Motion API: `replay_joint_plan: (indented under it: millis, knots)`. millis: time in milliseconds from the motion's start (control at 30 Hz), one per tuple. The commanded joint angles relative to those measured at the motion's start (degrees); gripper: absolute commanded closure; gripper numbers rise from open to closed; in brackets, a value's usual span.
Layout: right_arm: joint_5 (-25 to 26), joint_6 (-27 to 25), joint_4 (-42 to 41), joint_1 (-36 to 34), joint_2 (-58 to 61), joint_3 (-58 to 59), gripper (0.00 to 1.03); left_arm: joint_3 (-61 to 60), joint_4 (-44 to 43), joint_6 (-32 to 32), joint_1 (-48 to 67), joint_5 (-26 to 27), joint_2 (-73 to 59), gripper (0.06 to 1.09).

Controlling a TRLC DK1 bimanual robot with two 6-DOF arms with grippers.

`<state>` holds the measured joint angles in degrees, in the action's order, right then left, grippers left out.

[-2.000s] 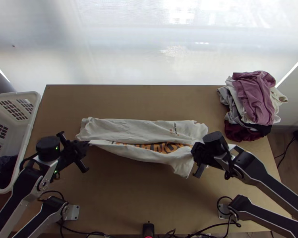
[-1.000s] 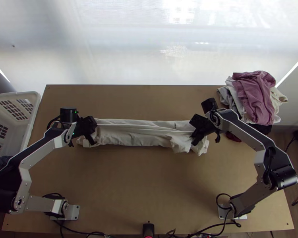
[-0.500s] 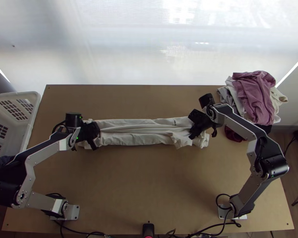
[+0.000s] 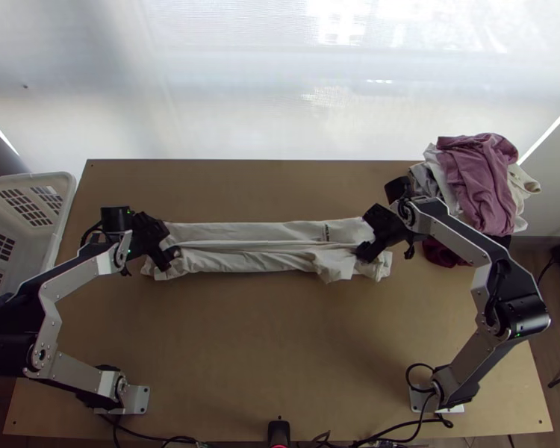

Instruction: Fold the t-shirt

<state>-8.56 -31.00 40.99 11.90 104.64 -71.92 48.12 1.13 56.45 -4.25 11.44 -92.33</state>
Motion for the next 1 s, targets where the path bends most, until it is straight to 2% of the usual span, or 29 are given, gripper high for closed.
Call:
replay_joint_plan:
  millis: [0,233,400,500,700,800,933,967]
  knots:
    - [0.21,-1.25,0.49,-1.71,-3.21,0.47,0.05,6.02,0.02,1.39,-7.7,0.69,-1.18,0.1]
    - [0.21,-0.55,1.37,-0.74,-5.76,0.73,0.05,7.87,8.72,-1.6,-4.36,2.53,6.55,0.1]
    - [0.21,2.44,1.99,0.23,-11.12,-0.5,0.05,7.6,11.35,-2.92,-2.78,2.62,12.88,0.1]
    - [0.38,2.88,3.39,0.05,-13.76,-0.94,0.05,8.04,9.33,-0.55,-7.17,2.71,12.88,0.1]
    - [1.61,2.88,4.36,-3.02,-17.01,-0.24,0.05,15.34,9.42,-0.55,-17.72,5.7,8.05,0.1]
    - [2.05,2.35,3.22,-6.28,-15.61,-0.5,0.05,17.27,10.65,-3.62,-18.6,5.78,7.7,0.1]
    - [4.51,3.58,1.63,-6.1,-15.78,-2.35,0.06,14.9,13.99,-10.13,-15.61,6.49,12.62,0.1]
    - [5.57,3.85,1.11,-5.75,-16.13,-2.52,0.09,13.84,14.08,-11.36,-14.65,6.49,13.94,0.1]
